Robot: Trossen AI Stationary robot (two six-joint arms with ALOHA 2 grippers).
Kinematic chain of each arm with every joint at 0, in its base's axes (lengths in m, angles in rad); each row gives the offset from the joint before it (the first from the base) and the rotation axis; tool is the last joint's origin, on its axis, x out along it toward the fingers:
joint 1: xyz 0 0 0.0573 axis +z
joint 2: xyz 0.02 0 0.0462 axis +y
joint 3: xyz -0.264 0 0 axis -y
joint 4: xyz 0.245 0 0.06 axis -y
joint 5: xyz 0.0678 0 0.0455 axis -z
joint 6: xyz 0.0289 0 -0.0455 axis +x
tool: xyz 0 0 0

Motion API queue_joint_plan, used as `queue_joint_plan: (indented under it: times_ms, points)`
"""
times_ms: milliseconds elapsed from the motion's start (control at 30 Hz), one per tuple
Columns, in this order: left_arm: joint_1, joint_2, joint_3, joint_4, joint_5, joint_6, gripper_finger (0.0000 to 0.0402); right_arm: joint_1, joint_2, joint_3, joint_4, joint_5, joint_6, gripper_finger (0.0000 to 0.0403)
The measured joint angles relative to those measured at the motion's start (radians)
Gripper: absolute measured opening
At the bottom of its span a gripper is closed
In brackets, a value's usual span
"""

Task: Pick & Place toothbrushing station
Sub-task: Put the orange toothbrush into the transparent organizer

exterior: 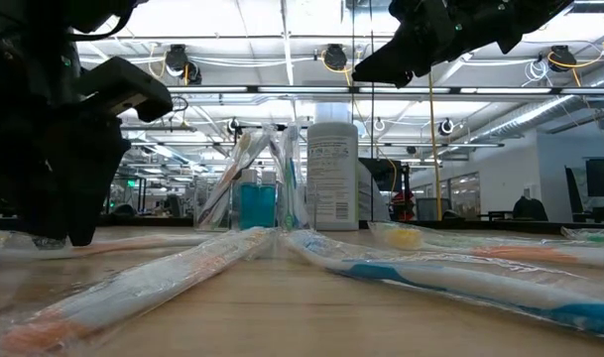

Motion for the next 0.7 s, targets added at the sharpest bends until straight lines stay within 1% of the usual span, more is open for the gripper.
queue_joint_plan:
  times_ms: [100, 233, 300, 433, 500, 567, 633, 700]
  points:
    - [0.0, 0.001, -0.007, 0.01, -0.006, -0.01, 0.0082, 0.0, 0.0, 0.0, 0.0, 0.0, 0.0, 0.0134]
    - [0.002, 0.003, -0.008, 0.071, -0.042, -0.087, 0.0026, 0.0, 0.0, 0.0, 0.0, 0.0, 0.0, 0.0134]
    - [0.004, 0.005, 0.004, 0.103, -0.038, -0.127, 0.0009, 0.0, 0.0, 0.0, 0.0, 0.0, 0.0, 0.0134]
    - [0.004, 0.011, 0.062, 0.084, -0.041, -0.16, 0.0014, 0.0, 0.0, 0.0, 0.0, 0.0, 0.0, 0.0134]
    - [0.005, 0.006, 0.102, 0.08, -0.046, -0.176, 0.0008, 0.0, 0.0, 0.0, 0.0, 0.0, 0.0, 0.0134]
    - [0.012, -0.009, 0.148, 0.038, -0.037, -0.197, 0.0003, 0.0, 0.0, 0.0, 0.0, 0.0, 0.0, 0.0134]
    - [0.02, -0.014, 0.193, 0.02, -0.051, -0.261, 0.0006, 0.0, 0.0, 0.0, 0.0, 0.0, 0.0, 0.0134]
    - [0.03, -0.037, 0.226, 0.002, -0.115, -0.361, 0.0008, 0.0, 0.0, 0.0, -0.002, 0.0, 0.0, 0.0134]
